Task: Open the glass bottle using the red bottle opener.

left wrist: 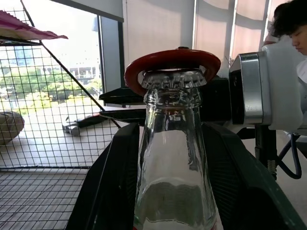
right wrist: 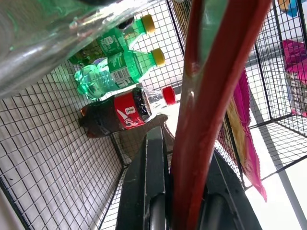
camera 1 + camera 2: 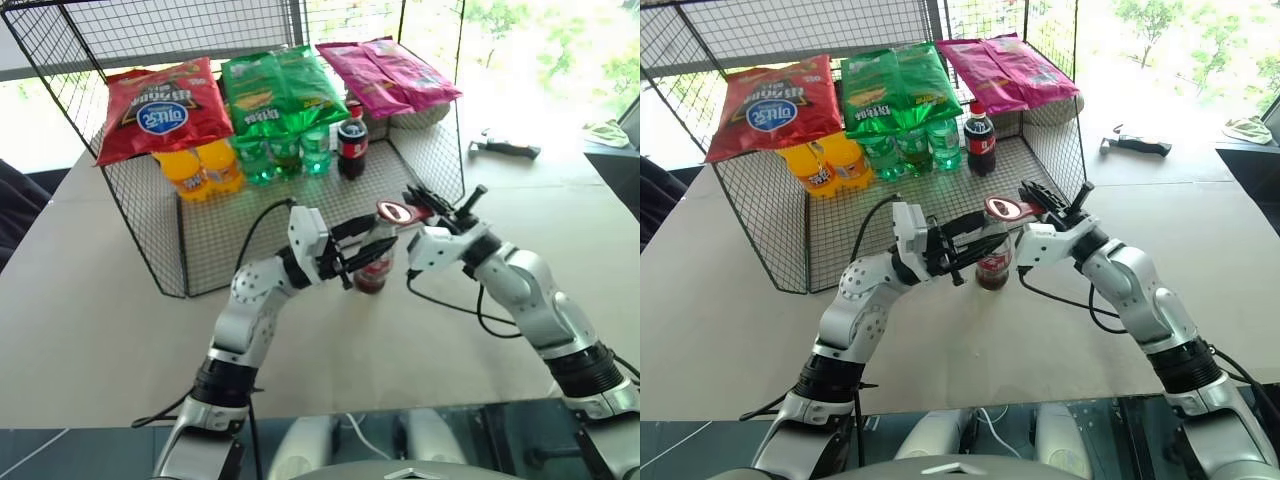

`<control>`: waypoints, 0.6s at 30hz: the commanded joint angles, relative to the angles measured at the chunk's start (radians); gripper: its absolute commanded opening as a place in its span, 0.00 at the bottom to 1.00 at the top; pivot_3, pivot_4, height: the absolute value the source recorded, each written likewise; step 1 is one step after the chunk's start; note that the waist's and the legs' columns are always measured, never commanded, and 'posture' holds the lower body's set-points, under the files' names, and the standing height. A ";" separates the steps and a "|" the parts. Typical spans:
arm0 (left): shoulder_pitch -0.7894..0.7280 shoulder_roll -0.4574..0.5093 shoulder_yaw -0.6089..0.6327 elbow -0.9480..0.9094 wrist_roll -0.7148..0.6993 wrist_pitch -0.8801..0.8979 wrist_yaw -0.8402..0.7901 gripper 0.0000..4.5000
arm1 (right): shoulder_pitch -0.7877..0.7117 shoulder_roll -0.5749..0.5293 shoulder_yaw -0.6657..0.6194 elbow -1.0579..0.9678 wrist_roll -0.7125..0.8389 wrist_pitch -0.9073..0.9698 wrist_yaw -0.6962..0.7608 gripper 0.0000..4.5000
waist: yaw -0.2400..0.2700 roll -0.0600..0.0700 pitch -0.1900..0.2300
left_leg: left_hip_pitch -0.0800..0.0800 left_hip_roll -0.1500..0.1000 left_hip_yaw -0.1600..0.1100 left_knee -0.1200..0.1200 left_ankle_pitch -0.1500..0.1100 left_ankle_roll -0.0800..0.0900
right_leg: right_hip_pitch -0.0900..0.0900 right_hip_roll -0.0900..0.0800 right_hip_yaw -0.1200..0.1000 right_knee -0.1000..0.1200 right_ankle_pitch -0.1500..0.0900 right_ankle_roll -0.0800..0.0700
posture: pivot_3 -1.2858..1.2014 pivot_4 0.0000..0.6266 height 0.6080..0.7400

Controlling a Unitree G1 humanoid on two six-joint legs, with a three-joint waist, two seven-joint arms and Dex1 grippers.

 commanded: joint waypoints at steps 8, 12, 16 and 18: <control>0.009 -0.002 -0.006 0.006 0.014 0.007 0.017 0.43 | -0.067 -0.029 -0.038 -0.005 -0.007 -0.024 0.008 0.00 | 0.000 0.000 0.000 | 0.000 0.000 0.000 0.000 0.000 0.000 | 0.000 0.000 0.000 0.000 0.000 0.000 | 0.52 0.24 1.00; 0.012 -0.002 -0.005 0.003 0.014 0.008 0.020 0.43 | -0.076 -0.038 -0.046 0.004 -0.008 -0.032 -0.001 0.00 | -0.001 0.000 0.000 | 0.000 0.000 0.000 0.000 0.000 0.000 | 0.000 0.000 0.000 0.000 0.000 0.000 | 0.52 0.24 1.00; 0.016 0.000 -0.005 0.001 0.015 0.009 0.021 0.43 | -0.094 -0.053 -0.063 0.016 -0.009 -0.043 -0.015 0.00 | -0.001 0.000 0.000 | 0.000 0.000 0.000 0.000 0.000 0.000 | 0.000 0.000 0.000 0.000 0.000 0.000 | 0.52 0.24 1.00; 0.017 0.001 -0.005 -0.001 0.014 0.010 0.021 0.43 | -0.099 -0.056 -0.070 0.015 -0.012 -0.048 -0.020 0.00 | -0.001 0.000 0.000 | 0.000 0.000 0.000 0.000 0.000 0.000 | 0.000 0.000 0.000 0.000 0.000 0.000 | 0.52 0.24 1.00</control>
